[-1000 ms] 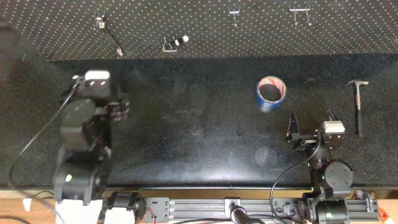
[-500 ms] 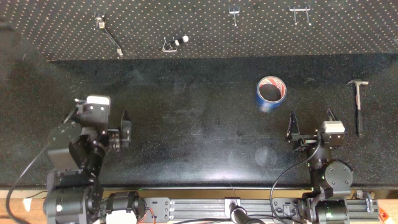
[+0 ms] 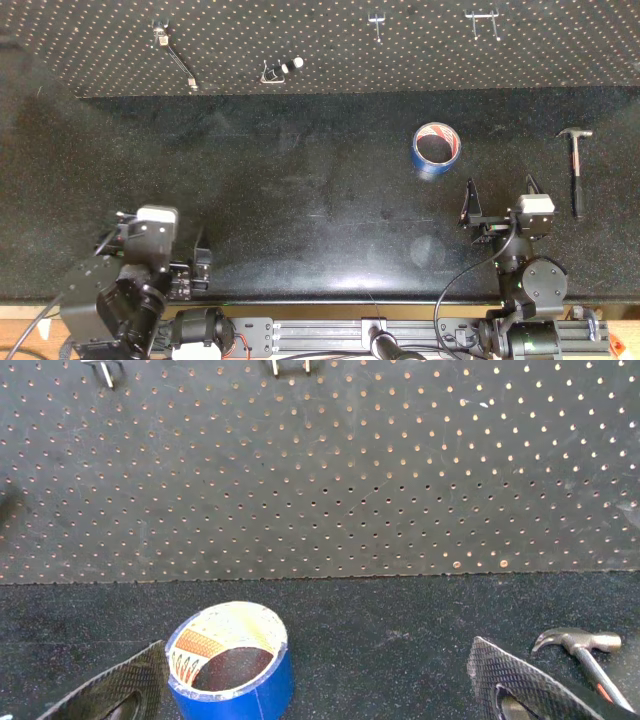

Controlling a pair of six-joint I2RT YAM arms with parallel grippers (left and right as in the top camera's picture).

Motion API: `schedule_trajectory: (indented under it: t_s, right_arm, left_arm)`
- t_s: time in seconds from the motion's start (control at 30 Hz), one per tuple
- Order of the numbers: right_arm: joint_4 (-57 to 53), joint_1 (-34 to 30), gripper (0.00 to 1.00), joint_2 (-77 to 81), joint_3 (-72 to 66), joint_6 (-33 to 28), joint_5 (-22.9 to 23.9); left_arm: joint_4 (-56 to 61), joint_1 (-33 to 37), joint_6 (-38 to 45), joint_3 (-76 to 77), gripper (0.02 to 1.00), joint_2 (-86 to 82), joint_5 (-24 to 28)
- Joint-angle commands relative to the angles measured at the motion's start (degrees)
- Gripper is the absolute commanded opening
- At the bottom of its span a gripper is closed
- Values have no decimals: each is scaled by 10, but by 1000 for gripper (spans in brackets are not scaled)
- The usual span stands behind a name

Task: Place Tools Onto Pegboard

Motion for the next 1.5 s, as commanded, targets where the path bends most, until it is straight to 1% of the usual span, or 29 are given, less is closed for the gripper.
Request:
schedule_trajectory:
  t_s: [0.03,0.1,0.13,0.17,0.3,0.37,0.4,0.43,0.57,0.67,0.73,0.77,0.83,0.93,1.03,1.1,1.2,1.23,1.3,1.33,1.5]
  right_arm:
    - [-3,2,976,-3,-2,-4,5]
    - [-3,2,976,-3,-2,-4,5]
    - [-3,2,976,-3,-2,-4,5]
    - [-3,2,976,-3,-2,-4,5]
    - [-3,2,976,-3,-2,-4,5]
    - [-3,2,976,-3,-2,-4,5]
    - [-3,2,976,-3,-2,-4,5]
    - [-3,2,976,-3,-2,-4,5]
    - [-3,2,976,-3,-2,-4,5]
    - [-3,2,976,-3,-2,-4,5]
    - [-3,2,976,-3,-2,-4,5]
    - [-3,2,976,-3,-2,-4,5]
    - [-3,2,974,-3,-2,-4,5]
    - [-3,2,976,-3,-2,-4,5]
    - [-3,2,976,-3,-2,-4,5]
    - [-3,2,976,-3,-2,-4,5]
    - [-3,2,976,-3,-2,-4,5]
    - [-3,2,976,-3,-2,-4,5]
    - [-3,2,976,-3,-2,-4,5]
    - [-3,2,976,-3,-2,-4,5]
    - [-3,2,976,-3,-2,-4,5]
  left_arm:
    - [5,3,-6,12,993,-6,72]
    - [7,3,-4,12,993,-8,51]
    - [3,3,-5,12,993,-12,23]
    - [-3,3,-6,12,993,-19,14]
    - [-48,3,-39,12,993,-70,12]
    - [-47,3,-51,12,993,-102,9]
    - [-43,3,-69,12,996,-113,8]
    - [-32,3,-106,12,993,-117,8]
    - [32,3,-178,-42,998,-116,8]
    - [50,3,-179,-69,996,-116,8]
    - [82,3,-181,-69,996,-116,15]
    - [101,3,-188,-69,996,-116,8]
    - [102,3,-187,-69,996,-116,-19]
    - [78,3,-190,-70,996,-116,-19]
    - [69,3,-189,-122,996,-116,-25]
    - [99,3,-190,-174,996,-116,-16]
    - [184,-10,-192,-268,996,-147,27]
    - [210,-19,-198,-303,996,-178,28]
    - [224,-25,-220,-349,996,-243,27]
    - [231,-24,-236,-365,996,-252,25]
    - [319,-33,-237,-438,993,-257,10]
